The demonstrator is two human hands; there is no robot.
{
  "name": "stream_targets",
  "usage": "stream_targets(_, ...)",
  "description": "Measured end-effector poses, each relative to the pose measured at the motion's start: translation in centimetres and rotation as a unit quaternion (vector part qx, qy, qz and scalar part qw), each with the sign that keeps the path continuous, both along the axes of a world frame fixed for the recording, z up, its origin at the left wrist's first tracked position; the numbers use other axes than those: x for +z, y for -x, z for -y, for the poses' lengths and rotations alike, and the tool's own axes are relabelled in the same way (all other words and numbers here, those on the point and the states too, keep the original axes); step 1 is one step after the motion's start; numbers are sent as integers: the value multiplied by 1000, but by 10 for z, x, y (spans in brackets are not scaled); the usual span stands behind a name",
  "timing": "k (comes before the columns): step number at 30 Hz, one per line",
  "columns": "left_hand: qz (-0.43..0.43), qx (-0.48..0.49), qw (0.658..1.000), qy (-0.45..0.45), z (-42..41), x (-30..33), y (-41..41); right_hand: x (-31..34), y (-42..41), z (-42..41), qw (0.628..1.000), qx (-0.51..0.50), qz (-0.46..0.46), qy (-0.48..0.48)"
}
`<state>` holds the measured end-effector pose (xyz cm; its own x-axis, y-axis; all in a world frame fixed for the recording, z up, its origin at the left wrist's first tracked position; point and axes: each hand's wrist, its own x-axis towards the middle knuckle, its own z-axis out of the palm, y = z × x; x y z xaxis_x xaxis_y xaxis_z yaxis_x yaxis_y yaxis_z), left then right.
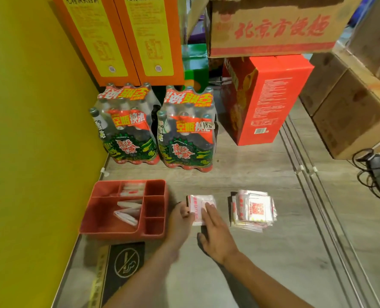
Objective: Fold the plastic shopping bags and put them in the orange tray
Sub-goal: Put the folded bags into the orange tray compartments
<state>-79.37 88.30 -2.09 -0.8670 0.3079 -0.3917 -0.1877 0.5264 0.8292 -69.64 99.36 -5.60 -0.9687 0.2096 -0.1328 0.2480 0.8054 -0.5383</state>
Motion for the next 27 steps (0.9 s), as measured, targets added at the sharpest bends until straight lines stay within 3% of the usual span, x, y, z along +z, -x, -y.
stream_targets(4,78,34,995,-43,-11,0,3,-1,-4,-6,1000,18,-16,19)
stream_targets(7,87,36,995,-45,-14,4,6,3,-8,-10,998,22,-43,37)
stream_targets(16,-105,-2,994,-15,53,91,17,23,-9,-4,992,-36,-82,87)
stream_targets(27,-128,24,990,-57,140,101,27,12,42,31,988,-116,49,-94)
